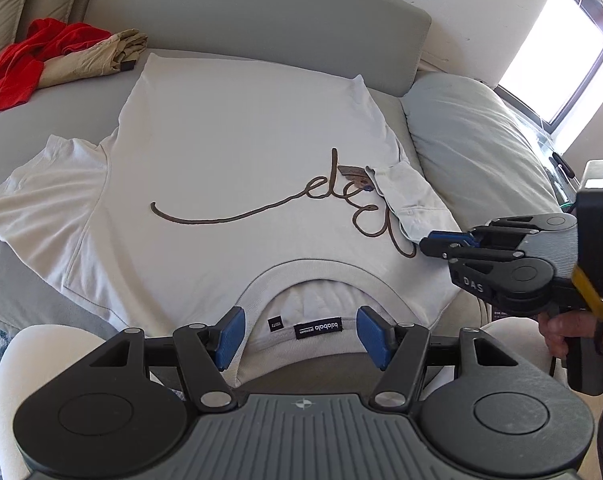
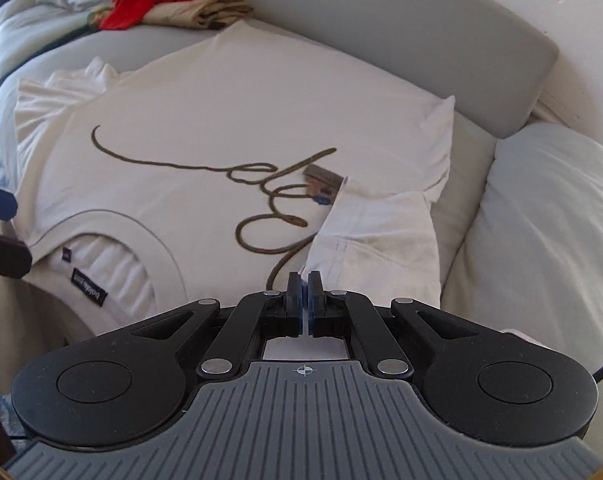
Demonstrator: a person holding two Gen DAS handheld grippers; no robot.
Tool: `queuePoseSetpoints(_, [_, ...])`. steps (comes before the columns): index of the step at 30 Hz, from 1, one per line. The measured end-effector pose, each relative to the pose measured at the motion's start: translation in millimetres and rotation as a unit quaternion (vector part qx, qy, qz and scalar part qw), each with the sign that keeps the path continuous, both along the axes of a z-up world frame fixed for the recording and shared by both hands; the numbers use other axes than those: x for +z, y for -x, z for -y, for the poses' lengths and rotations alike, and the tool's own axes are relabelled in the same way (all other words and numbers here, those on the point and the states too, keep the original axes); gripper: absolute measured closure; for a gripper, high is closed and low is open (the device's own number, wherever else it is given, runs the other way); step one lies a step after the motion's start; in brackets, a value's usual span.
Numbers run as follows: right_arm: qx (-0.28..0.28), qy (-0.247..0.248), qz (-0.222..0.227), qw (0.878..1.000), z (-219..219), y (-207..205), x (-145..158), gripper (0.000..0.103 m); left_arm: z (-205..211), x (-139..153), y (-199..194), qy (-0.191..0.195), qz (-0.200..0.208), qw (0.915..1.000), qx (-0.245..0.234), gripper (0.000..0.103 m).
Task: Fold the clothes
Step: 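Lay the folded side flat and open the right gripper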
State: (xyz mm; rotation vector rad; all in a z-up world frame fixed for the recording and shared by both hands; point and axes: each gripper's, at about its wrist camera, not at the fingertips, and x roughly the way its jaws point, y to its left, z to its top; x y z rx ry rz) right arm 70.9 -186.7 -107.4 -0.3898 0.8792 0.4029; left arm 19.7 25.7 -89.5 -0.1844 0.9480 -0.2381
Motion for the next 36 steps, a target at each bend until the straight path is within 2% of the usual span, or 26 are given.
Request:
queuePoseSetpoints(1, [-0.003, -0.009, -0.008, 1.000, 4.0, 1.4, 2.7, 0.088, -0.6, -1.1, 0.0, 0.001, -0.002, 1.0000, 0.001, 0.043])
queuePoseSetpoints(3, [-0.033, -0.053, -0.007, 0.998, 22.6, 0.7, 15.1, 0.060, -1.4, -3.3, -0.3, 0.002, -0.004, 1.0000, 0.003, 0.043])
queuePoseSetpoints(4, [-0.055, -0.080, -0.003, 0.995, 33.8, -1.6, 22.2, 0.059, -1.8, -4.7, -1.0, 0.002, -0.006, 1.0000, 0.004, 0.043])
queuePoseSetpoints(5, [-0.085, -0.111, 0.003, 0.990, 47.1, -5.7, 28.1, 0.062, -1.7, -6.2, -1.6, 0.002, -0.008, 1.0000, 0.005, 0.043])
queuePoseSetpoints(6, [-0.126, -0.147, 0.009, 0.981, 62.5, -11.7, 32.0, 0.064, -1.6, -7.6, -2.3, 0.001, -0.009, 0.9999, 0.007, 0.043])
queuePoseSetpoints(7, [-0.172, -0.178, 0.010, 0.969, 77.2, -19.4, 33.6, 0.071, -0.5, -8.9, -3.0, 0.000, -0.012, 0.9999, 0.008, 0.043])
queuePoseSetpoints(8, [-0.210, -0.201, 0.005, 0.957, 88.3, -29.5, 31.8, 0.090, 0.5, -10.1, -3.7, -0.001, -0.014, 0.9999, 0.009, 0.043])
queuePoseSetpoints(9, [-0.242, -0.221, -0.004, 0.945, 97.4, -40.8, 28.5, 0.095, 1.9, -10.9, -4.1, -0.003, -0.016, 0.9998, 0.007, 0.043])
queuePoseSetpoints(10, [-0.265, -0.229, -0.012, 0.937, 101.0, -51.6, 23.7, 0.095, 3.3, -11.0, -4.2, -0.006, -0.017, 0.9998, 0.005, 0.043])
queuePoseSetpoints(13, [-0.284, -0.232, -0.040, 0.929, 91.1, -84.1, 1.0, 0.091, 6.1, -10.0, -3.6, -0.016, -0.014, 0.9998, 0.000, 0.043])
queuePoseSetpoints(17, [-0.289, -0.208, -0.087, 0.931, 74.0, -117.8, -36.9, 0.091, 3.9, -11.7, -3.2, -0.025, -0.018, 0.9995, 0.005, 0.043])
queuePoseSetpoints(19, [-0.288, -0.179, -0.096, 0.936, 70.4, -120.4, -51.6, 0.101, 1.6, -12.9, -3.1, -0.027, -0.019, 0.9994, 0.007, 0.043])
queuePoseSetpoints(20, [-0.293, -0.161, -0.089, 0.938, 71.9, -116.5, -51.8, 0.101, 0.2, -13.7, -3.2, -0.027, -0.020, 0.9994, 0.009, 0.043])
queuePoseSetpoints(22, [-0.313, -0.114, -0.081, 0.940, 77.0, -106.9, -48.5, 0.097, -2.1, -16.6, -4.5, -0.023, -0.026, 0.9993, 0.013, 0.042])
queuePoseSetpoints(23, [-0.315, -0.103, -0.084, 0.940, 80.9, -101.1, -46.0, 0.084, -3.2, -18.1, -5.2, -0.020, -0.029, 0.9993, 0.014, 0.042])
queuePoseSetpoints(25, [-0.316, -0.116, -0.079, 0.938, 90.2, -84.6, -34.7, 0.083, -3.8, -21.0, -5.5, -0.019, -0.033, 0.9992, 0.013, 0.042])
queuePoseSetpoints(28, [-0.284, -0.128, -0.062, 0.948, 89.2, -61.4, -19.0, 0.081, -1.7, -22.0, -2.8, -0.017, -0.036, 0.9992, 0.010, 0.042])
queuePoseSetpoints(29, [-0.269, -0.128, -0.067, 0.952, 86.3, -58.1, -18.7, 0.081, -0.9, -21.9, -1.6, -0.016, -0.036, 0.9992, 0.008, 0.042])
queuePoseSetpoints(31, [-0.239, -0.119, -0.096, 0.959, 79.0, -56.9, -27.4, 0.074, 1.1, -18.9, 2.2, -0.020, -0.031, 0.9993, 0.004, 0.042])
queuePoseSetpoints(33, [-0.233, -0.114, -0.121, 0.958, 80.5, -51.6, -37.0, 0.073, 0.9, -14.6, 7.1, -0.023, -0.022, 0.9995, 0.002, 0.042])
queuePoseSetpoints(36, [-0.253, -0.112, -0.163, 0.947, 93.7, -39.0, -34.2, 0.073, -2.5, -12.6, 12.4, -0.024, -0.019, 0.9995, 0.005, 0.040])
